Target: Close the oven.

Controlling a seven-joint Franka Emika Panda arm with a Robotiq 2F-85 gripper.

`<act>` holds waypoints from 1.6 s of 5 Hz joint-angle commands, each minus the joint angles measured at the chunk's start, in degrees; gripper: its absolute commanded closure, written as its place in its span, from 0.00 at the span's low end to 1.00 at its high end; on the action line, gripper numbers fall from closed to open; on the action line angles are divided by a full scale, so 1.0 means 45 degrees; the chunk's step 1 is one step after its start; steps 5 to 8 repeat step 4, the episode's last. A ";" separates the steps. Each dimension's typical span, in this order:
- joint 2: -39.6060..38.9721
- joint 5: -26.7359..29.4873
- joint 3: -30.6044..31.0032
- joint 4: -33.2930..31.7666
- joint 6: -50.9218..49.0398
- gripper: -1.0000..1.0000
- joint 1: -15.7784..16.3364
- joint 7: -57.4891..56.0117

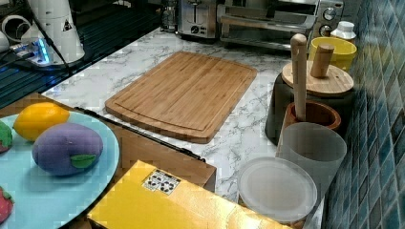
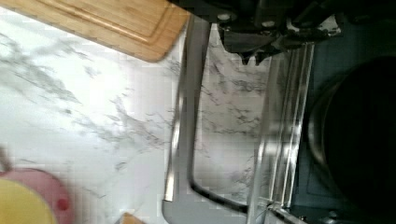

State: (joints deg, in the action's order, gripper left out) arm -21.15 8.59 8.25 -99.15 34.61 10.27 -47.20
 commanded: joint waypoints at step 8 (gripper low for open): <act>0.1178 -0.5691 -0.0203 0.1979 0.0568 1.00 0.3251 0.9387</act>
